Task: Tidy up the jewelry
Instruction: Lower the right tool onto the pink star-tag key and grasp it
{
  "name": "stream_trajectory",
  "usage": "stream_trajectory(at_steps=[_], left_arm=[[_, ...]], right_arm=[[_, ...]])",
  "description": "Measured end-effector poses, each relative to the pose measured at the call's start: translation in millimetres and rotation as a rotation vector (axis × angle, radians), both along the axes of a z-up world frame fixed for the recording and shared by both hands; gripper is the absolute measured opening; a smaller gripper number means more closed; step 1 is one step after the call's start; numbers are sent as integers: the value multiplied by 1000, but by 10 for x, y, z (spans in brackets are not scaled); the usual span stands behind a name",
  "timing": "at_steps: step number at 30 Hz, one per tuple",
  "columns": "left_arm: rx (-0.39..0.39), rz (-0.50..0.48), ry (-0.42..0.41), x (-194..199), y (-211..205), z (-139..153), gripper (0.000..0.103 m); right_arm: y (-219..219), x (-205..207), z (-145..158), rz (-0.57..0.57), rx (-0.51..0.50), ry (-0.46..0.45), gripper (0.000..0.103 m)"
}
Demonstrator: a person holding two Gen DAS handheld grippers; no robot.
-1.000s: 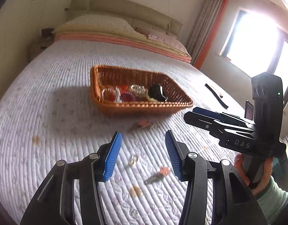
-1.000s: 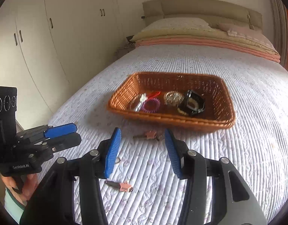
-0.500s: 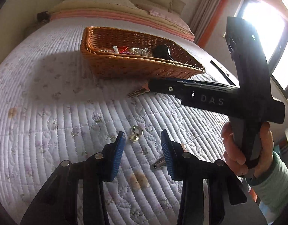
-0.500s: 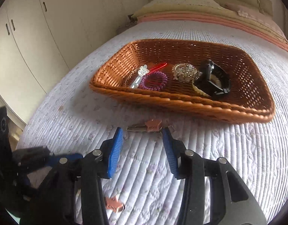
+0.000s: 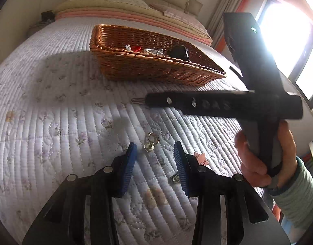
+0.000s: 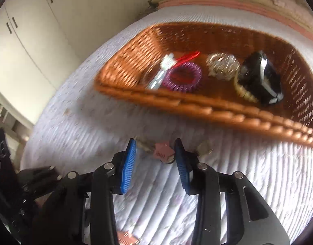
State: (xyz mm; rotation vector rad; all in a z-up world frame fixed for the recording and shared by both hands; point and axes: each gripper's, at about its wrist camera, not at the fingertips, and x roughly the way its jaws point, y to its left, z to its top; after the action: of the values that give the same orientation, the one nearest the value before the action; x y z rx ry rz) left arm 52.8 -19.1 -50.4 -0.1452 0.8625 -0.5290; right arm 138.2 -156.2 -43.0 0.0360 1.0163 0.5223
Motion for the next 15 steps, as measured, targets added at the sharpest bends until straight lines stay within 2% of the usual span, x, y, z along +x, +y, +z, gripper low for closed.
stream_trajectory(at_steps=[3,7,12,15], left_arm=[[1,2,-4,-19,1,-4,35],[5,4,-8,-49,2,-15,35],[4,8,-10,-64,10,-17,35],[9,8,-13,-72,2,-17,35]], right_arm=[[26,-141,-1,39,1,4,36],[58,-171,87,28,-76,-85,36],[242,-122,-1,47,-118,-92,36],[352,-164,-93,49,-182,-123,23]])
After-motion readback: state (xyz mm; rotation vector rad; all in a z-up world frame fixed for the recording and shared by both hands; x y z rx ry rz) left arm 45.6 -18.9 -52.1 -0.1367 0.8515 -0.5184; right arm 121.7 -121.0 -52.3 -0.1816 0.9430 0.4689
